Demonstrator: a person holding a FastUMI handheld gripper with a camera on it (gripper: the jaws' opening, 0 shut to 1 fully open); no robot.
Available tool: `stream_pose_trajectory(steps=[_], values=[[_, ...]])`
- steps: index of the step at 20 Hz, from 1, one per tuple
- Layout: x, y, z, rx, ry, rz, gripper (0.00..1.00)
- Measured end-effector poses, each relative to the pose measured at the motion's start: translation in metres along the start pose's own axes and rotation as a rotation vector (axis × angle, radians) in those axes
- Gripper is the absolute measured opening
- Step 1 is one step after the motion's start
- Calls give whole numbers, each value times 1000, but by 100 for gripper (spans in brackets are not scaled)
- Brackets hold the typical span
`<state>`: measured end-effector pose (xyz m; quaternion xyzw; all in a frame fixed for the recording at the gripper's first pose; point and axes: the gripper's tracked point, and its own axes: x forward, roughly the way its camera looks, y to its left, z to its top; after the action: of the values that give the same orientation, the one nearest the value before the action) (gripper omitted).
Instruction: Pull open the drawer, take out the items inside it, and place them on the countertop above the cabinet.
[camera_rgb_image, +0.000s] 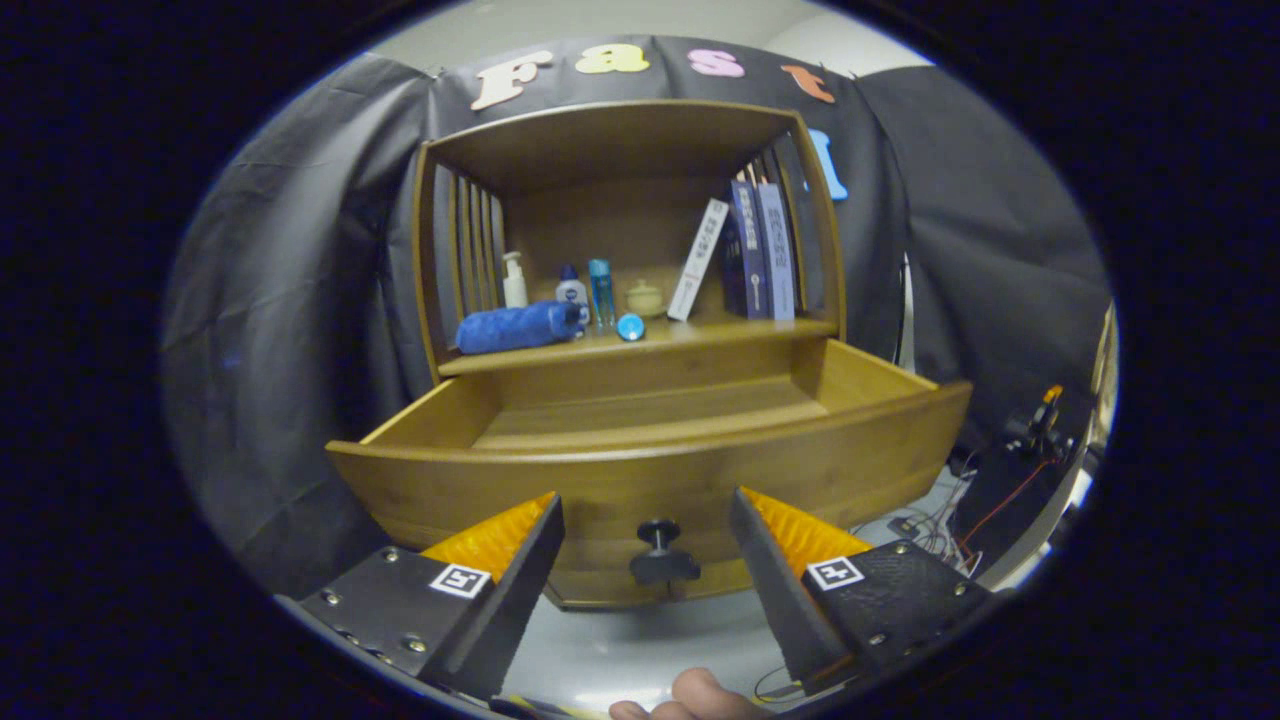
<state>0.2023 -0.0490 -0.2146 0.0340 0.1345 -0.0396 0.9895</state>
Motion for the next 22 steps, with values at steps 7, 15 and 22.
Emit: stream_pose_trajectory(steps=[7, 15, 22], values=[[11, 0, -9, -17, -6, 17, 99], [32, 3, -6, -30, -69, 13, 99], [52, 2, -1, -13, -56, 49, 99]])
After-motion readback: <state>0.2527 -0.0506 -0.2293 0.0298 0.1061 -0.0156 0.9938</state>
